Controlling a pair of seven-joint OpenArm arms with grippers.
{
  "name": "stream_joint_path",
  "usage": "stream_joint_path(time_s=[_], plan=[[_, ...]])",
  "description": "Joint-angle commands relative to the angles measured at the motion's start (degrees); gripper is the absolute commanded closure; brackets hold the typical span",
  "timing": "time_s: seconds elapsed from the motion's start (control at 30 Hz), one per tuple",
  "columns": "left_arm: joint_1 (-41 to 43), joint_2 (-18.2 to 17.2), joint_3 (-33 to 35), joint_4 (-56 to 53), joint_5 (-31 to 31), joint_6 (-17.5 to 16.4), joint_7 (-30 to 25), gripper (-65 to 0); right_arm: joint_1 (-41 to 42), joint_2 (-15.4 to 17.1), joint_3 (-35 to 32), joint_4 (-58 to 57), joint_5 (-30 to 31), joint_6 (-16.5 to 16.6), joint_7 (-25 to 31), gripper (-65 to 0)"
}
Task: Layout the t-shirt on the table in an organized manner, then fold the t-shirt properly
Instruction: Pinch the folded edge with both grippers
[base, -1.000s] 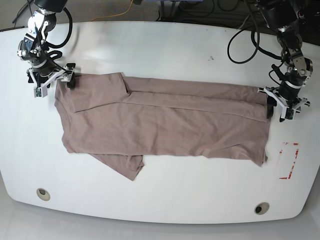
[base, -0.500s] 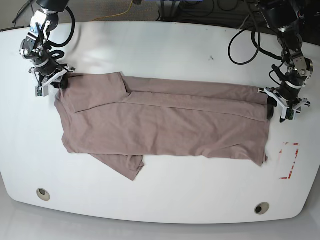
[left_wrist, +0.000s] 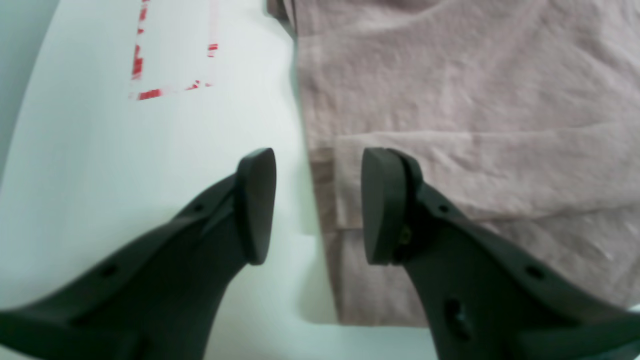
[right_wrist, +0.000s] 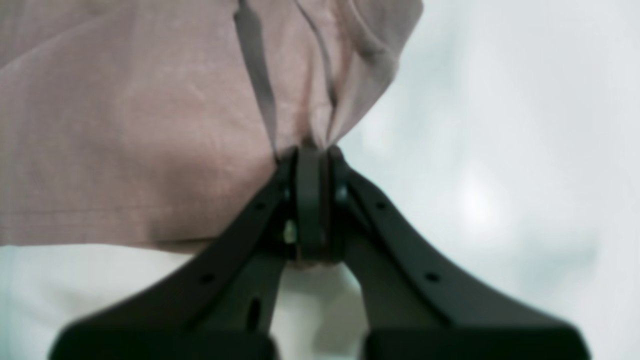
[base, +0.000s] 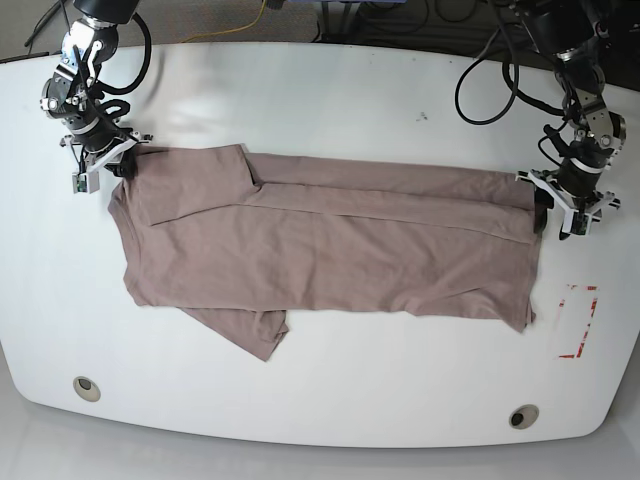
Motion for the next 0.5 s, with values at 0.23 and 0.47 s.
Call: stream_joint_path(time_s=[0.23,0.47], plan=[[0.03,-0.91,-0.35,0.68,-0.89,0.30,-1.34,-34.3,0.19,0.72,0.25,0.60,-0.14,0.16,0.12,0.0],[0.82,-0.91,-0.44,0.85,-0.89,0.30,-1.34,-62.1,0.19,0.72,0.25,0.60,-0.14,0.16,0.12,0.0]])
